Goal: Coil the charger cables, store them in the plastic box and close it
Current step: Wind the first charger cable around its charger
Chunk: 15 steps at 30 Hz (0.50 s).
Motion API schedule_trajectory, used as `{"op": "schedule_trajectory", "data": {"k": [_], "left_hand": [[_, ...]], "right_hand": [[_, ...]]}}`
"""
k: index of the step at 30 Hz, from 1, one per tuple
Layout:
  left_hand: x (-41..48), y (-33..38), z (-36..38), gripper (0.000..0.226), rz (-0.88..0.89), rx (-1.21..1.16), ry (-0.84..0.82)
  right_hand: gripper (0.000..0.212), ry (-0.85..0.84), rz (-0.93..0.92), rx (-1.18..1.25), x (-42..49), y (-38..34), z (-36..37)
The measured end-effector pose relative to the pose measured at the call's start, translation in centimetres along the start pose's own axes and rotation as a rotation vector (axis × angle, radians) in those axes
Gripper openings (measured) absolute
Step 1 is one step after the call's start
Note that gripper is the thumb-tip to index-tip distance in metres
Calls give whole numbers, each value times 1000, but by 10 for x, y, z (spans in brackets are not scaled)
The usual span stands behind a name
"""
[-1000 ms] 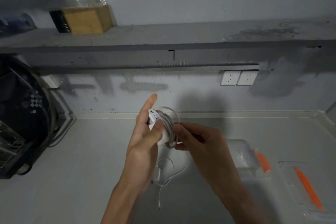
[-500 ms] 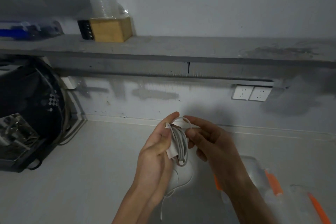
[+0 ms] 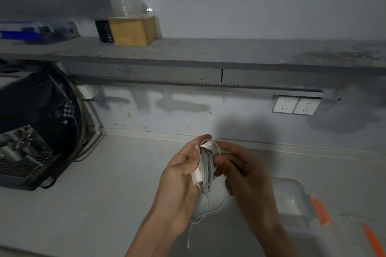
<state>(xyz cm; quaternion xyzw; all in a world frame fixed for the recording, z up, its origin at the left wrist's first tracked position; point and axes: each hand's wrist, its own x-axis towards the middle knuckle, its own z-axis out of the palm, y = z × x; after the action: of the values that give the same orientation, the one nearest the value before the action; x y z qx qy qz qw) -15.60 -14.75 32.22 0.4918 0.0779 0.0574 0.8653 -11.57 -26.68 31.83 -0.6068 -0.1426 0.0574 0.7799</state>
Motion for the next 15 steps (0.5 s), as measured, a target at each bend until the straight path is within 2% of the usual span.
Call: {"op": "schedule_trajectory", "data": {"k": [7, 15], "left_hand": [[7, 0, -2, 35, -21, -41, 43], [3, -6, 0, 35, -71, -35, -53]], "right_hand": [[32, -56, 45, 8, -9, 8, -6], [34, -72, 62, -28, -1, 1, -26]]}}
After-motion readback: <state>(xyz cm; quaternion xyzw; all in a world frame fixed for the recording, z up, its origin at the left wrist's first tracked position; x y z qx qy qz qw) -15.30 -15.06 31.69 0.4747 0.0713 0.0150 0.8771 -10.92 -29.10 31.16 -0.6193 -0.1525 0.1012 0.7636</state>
